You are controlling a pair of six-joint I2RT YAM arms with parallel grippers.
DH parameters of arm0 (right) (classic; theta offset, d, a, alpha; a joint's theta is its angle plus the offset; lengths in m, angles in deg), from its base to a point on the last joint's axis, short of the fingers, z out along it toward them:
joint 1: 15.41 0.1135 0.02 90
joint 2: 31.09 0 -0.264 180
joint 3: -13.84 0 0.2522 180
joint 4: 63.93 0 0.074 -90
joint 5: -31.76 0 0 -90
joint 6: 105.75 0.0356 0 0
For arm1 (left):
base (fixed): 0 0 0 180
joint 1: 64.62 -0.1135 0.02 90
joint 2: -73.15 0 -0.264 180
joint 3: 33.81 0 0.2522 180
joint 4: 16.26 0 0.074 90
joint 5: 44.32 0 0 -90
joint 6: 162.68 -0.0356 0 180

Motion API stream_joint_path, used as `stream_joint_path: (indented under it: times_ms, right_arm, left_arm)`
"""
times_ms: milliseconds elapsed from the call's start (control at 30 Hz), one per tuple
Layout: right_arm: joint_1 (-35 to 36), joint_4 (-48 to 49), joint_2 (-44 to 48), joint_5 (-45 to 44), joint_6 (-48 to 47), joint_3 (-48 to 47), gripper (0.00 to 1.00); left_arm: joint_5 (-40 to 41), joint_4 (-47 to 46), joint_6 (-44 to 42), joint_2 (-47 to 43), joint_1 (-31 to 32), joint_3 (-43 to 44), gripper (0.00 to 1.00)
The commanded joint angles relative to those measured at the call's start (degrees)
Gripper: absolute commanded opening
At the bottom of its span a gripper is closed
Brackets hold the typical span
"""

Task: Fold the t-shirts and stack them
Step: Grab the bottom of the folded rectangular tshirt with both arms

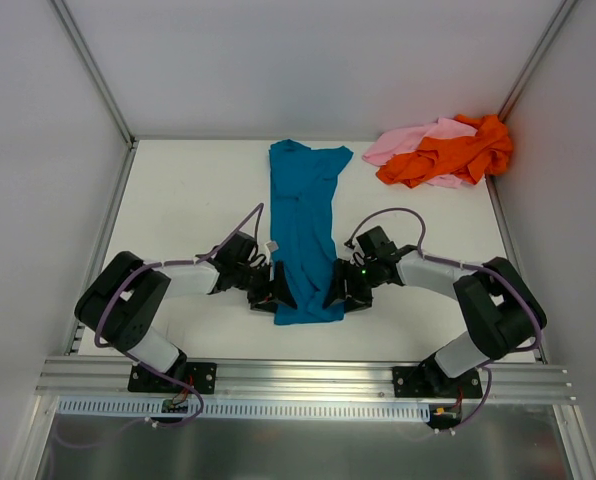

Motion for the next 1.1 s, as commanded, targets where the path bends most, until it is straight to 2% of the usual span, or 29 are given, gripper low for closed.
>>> stream_joint_path:
  times_ms: [0,67,133,367,433,600,1067]
  right_arm:
    - [0.27,0.97,-0.37,-2.35,-0.06,0.06,0.60]
    - [0.27,0.45,0.24,-2.61,-0.14,0.24,0.52]
    - [0.27,-0.60,1.12,-3.13,-0.41,0.41,0.49]
    - [0.27,-2.37,3.32,-4.89,-1.11,2.08,0.50]
    - [0.27,-2.19,3.41,-4.81,-1.02,2.26,0.50]
    - [0.18,-3.42,4.72,-5.42,-0.93,2.08,0.54]
    - [0.18,0.43,4.99,-6.48,0.03,5.16,0.47]
  left_arm:
    - [4.07,3.61,-2.59,2.15,0.82,-1.77,0.60]
    - [4.15,4.13,-3.03,2.06,0.82,-1.51,0.59]
    - [4.24,4.40,-3.20,1.89,0.73,-1.33,0.59]
    - [4.42,4.66,-3.38,1.36,0.82,-1.85,0.59]
    - [4.51,4.40,-3.12,1.18,0.82,-2.47,0.56]
    - [4.59,4.05,-2.68,0.48,0.82,-3.17,0.56]
    - [4.94,6.68,-2.85,-1.45,0.82,-3.09,0.56]
